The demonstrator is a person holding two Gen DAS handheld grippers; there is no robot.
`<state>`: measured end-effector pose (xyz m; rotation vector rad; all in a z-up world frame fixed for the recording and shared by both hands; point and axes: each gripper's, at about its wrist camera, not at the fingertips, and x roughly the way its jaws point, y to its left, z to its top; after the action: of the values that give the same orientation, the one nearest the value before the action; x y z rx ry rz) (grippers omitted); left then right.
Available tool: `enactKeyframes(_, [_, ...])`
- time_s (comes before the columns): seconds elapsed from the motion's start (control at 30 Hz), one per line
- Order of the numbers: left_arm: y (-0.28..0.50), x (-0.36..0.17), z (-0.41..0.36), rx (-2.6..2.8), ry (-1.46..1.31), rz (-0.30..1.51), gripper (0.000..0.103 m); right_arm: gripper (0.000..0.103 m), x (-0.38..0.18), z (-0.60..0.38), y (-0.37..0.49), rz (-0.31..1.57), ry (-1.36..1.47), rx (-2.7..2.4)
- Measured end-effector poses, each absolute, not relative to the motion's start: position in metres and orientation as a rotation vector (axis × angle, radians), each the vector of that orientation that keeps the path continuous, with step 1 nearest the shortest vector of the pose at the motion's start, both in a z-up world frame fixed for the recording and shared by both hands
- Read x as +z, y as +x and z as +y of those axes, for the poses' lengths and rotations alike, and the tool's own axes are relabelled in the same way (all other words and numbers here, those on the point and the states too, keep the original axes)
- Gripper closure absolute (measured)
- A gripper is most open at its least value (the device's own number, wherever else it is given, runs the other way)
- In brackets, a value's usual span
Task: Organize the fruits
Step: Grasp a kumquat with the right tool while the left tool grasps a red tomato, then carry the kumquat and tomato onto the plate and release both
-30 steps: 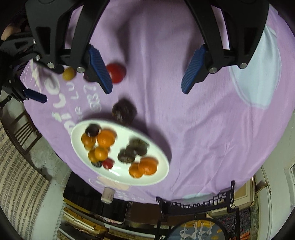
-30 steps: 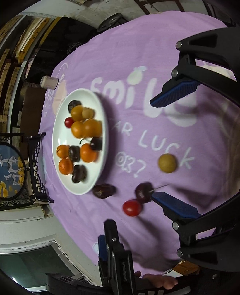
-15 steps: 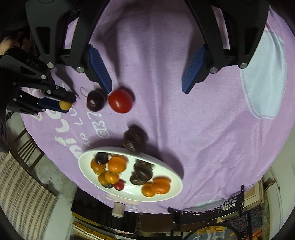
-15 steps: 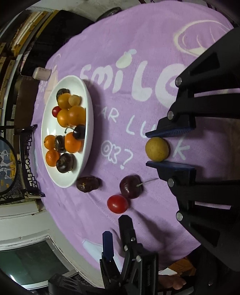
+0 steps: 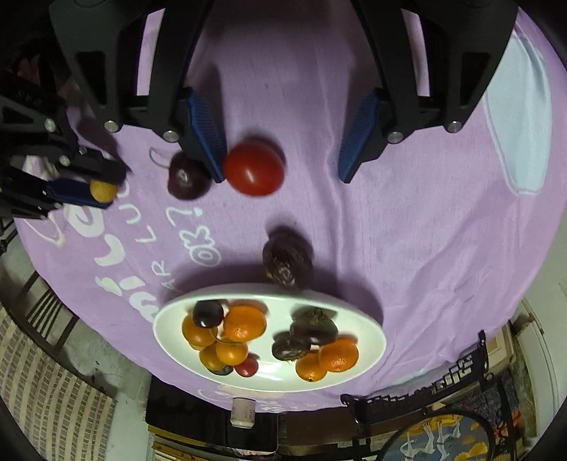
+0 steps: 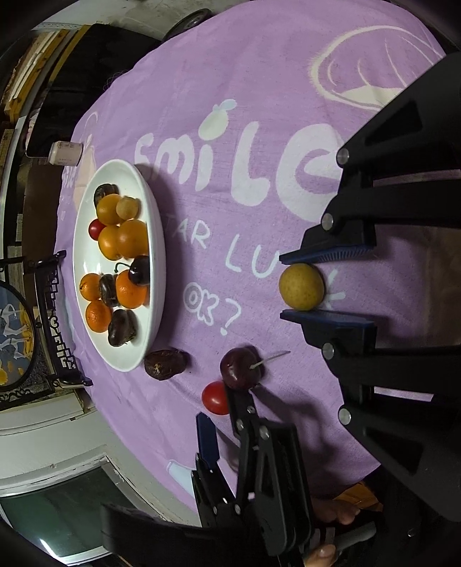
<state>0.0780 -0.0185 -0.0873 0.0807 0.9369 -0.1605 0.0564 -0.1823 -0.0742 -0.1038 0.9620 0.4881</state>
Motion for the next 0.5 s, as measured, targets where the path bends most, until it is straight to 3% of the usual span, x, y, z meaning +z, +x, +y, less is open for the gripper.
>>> enactKeyframes(0.07, [0.079,-0.085,-0.019,-0.17,0.073,0.927,0.071,0.076,-0.073,-0.182,0.055,0.96,-0.104,0.491])
enactKeyframes(0.5, [0.067,-0.063,-0.003,-0.18,-0.008,0.906,0.071,0.076,-0.062,-0.179,0.059,0.937,-0.097,0.505])
